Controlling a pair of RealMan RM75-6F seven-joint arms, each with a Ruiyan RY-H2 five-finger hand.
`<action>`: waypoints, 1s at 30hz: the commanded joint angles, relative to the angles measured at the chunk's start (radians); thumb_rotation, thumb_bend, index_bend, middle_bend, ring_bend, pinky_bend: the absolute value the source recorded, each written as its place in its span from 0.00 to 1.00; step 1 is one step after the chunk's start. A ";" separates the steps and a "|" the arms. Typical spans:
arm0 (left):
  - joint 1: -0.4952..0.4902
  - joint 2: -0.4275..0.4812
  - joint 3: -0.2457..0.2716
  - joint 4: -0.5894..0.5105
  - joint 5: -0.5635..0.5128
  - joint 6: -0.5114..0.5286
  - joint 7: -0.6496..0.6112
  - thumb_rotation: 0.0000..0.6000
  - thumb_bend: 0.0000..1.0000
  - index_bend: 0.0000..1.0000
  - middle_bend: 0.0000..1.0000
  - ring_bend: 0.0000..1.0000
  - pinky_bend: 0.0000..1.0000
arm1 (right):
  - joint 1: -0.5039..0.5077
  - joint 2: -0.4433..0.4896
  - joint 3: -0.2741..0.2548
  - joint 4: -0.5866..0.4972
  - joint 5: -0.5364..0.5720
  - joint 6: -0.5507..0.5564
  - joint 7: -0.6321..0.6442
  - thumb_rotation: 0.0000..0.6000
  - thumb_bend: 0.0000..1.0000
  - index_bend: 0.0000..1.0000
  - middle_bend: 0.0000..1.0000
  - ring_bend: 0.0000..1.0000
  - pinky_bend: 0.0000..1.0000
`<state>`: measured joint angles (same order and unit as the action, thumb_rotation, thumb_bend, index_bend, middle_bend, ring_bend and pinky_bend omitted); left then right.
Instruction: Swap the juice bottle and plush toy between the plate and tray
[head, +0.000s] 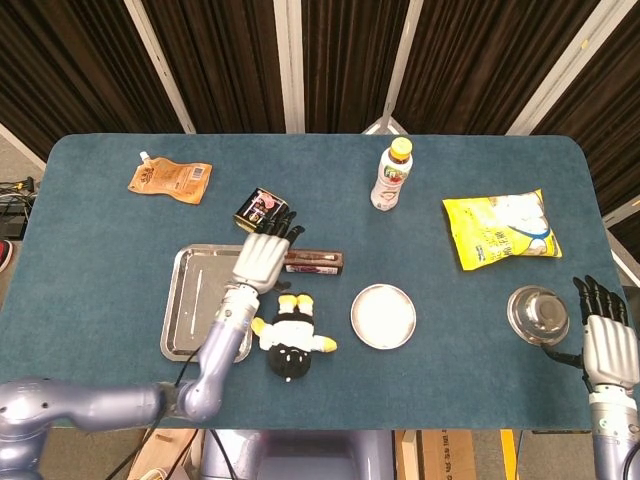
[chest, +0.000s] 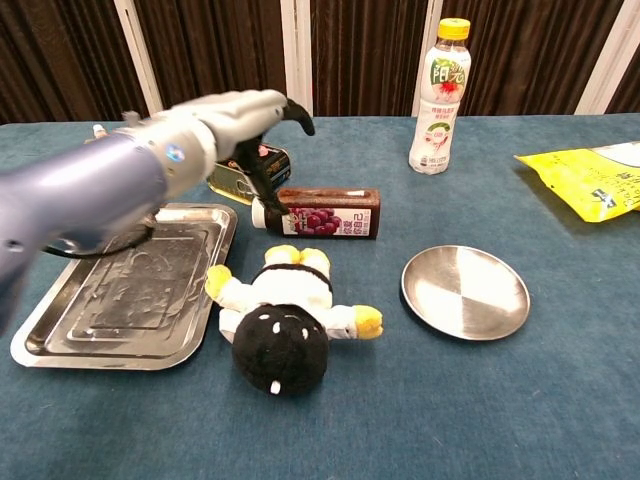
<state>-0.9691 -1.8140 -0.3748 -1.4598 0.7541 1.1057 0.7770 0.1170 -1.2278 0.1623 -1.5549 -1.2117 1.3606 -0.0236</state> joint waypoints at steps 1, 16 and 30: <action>-0.059 -0.083 -0.018 0.112 -0.033 -0.048 -0.017 1.00 0.03 0.17 0.01 0.00 0.12 | 0.001 -0.002 0.004 0.006 0.005 -0.004 0.008 1.00 0.03 0.09 0.05 0.03 0.00; -0.168 -0.274 -0.008 0.475 -0.003 -0.182 -0.108 1.00 0.47 0.27 0.33 0.27 0.39 | -0.009 0.013 0.015 0.005 0.004 0.006 0.036 1.00 0.03 0.09 0.06 0.04 0.00; -0.128 -0.234 0.019 0.463 0.241 -0.031 -0.269 1.00 0.73 0.47 0.56 0.50 0.62 | -0.011 0.013 0.013 0.006 -0.005 -0.003 0.063 1.00 0.03 0.09 0.06 0.05 0.00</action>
<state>-1.1213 -2.0860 -0.3574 -0.9379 0.9704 1.0371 0.5205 0.1057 -1.2147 0.1756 -1.5486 -1.2165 1.3573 0.0392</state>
